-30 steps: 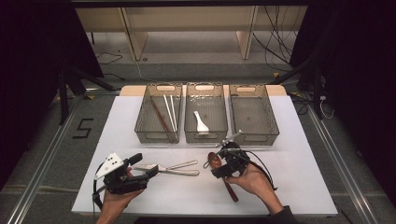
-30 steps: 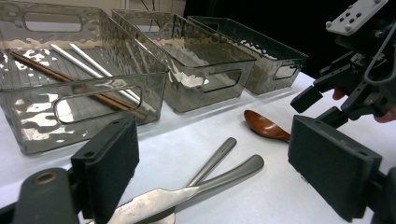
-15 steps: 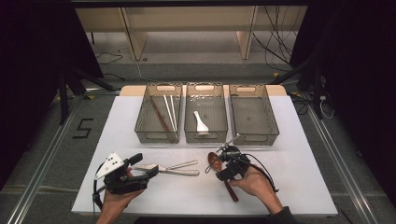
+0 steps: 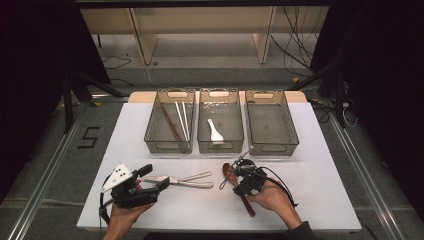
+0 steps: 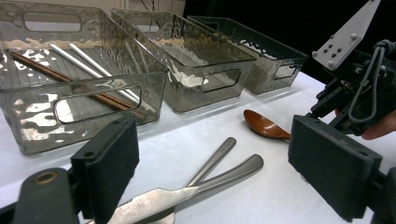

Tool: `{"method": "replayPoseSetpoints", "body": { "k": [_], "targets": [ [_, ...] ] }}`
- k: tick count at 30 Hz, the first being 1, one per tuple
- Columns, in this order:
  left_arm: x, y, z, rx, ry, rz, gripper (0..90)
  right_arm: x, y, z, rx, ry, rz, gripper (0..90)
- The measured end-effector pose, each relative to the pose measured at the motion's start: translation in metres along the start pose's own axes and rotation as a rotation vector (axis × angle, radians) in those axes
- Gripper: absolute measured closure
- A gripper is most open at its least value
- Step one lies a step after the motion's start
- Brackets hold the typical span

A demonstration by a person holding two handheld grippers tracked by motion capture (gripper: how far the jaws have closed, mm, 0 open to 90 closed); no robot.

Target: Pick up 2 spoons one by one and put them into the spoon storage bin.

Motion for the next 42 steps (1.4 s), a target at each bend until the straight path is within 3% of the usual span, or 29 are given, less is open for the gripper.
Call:
{"method": "replayPoseSetpoints", "body": {
  "k": [12, 21, 27, 34, 42],
  "targets": [
    [0.0, 0.0, 0.0, 0.0, -0.002, 0.0, 15.9, 0.002, -0.004, -0.001, 0.055, 0.031, 0.024, 72.7],
    [0.0, 0.0, -0.001, 0.001, -0.003, 0.0, 15.9, 0.002, -0.004, -0.004, 0.056, 0.038, 0.023, 81.3],
    [0.0, 0.0, -0.001, 0.001, -0.003, 0.002, 15.9, 0.002, -0.003, -0.004, 0.045, 0.04, 0.02, 82.1],
    [0.0, 0.0, 0.0, 0.0, -0.003, 0.001, 15.9, -0.002, 0.003, -0.003, 0.031, 0.054, -0.012, 82.3],
    [0.0, 0.0, 0.0, -0.001, -0.003, 0.002, 15.8, -0.013, 0.022, -0.003, -0.002, 0.058, -0.09, 82.3]
  ]
}}
Point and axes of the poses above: each handheld gripper's, and its own axes: y roughly backward along the jaws, x roughly out of its underside, z roughly to its left, the point moved 9 cm from there along -y, roughly forward along the jaws, and after that the axes turned 4 degrees about -y, right-handed, at the moved point
